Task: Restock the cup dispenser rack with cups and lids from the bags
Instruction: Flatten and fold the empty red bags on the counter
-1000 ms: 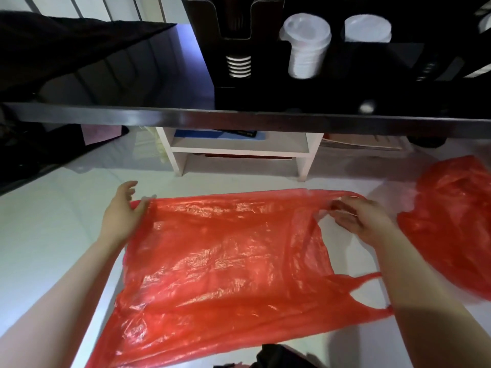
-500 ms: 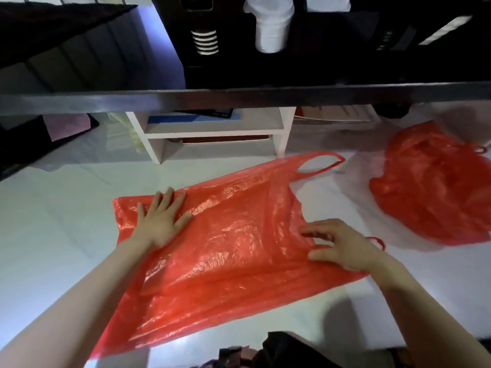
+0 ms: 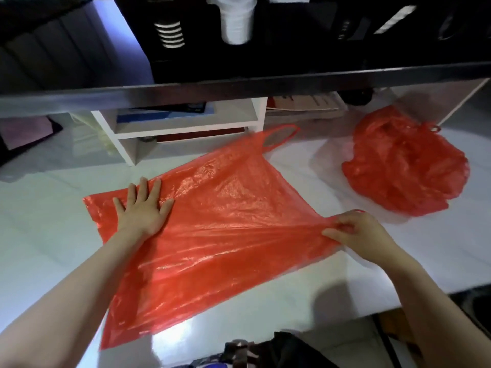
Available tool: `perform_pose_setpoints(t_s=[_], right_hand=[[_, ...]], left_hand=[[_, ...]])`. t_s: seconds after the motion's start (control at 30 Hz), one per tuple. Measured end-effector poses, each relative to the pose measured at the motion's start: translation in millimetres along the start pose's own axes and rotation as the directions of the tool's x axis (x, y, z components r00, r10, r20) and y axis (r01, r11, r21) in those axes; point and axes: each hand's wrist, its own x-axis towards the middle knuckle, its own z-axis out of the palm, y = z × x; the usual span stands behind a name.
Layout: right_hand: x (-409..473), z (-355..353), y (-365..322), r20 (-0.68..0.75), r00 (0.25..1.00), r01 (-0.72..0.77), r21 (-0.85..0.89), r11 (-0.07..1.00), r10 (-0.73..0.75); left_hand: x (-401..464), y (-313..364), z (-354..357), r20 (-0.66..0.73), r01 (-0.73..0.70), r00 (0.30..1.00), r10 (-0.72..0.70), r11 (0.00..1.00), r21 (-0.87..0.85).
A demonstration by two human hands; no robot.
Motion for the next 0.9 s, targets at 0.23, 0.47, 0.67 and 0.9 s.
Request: perform_pose_setpoints(t_s=[0.23, 0.47, 0.67, 0.9], right_hand=[[1, -7, 8, -0.090, 0.994, 0.040, -0.179, 0.983, -0.056], [12, 34, -15, -0.256, 0.945, 0.110, -0.335, 0.936, -0.202], [34, 54, -41, -0.147, 0.900, 0.349, -0.323, 0.880, -0.411], [65, 97, -65, 0.316, 0.837, 0.499, -0.102, 0.861, -0.447]], left_hand=[[-16, 7, -18, -0.139, -0.122, 0.985, 0.104, 0.984, -0.133], [-81, 15, -27, -0.131, -0.072, 0.991, 0.038, 0.961, -0.267], [-140, 16, -34, -0.332, 0.077, 0.914, -0.233, 0.903, -0.422], [-189, 36, -4, -0.307, 0.119, 0.904, -0.299, 0.864, -0.489]])
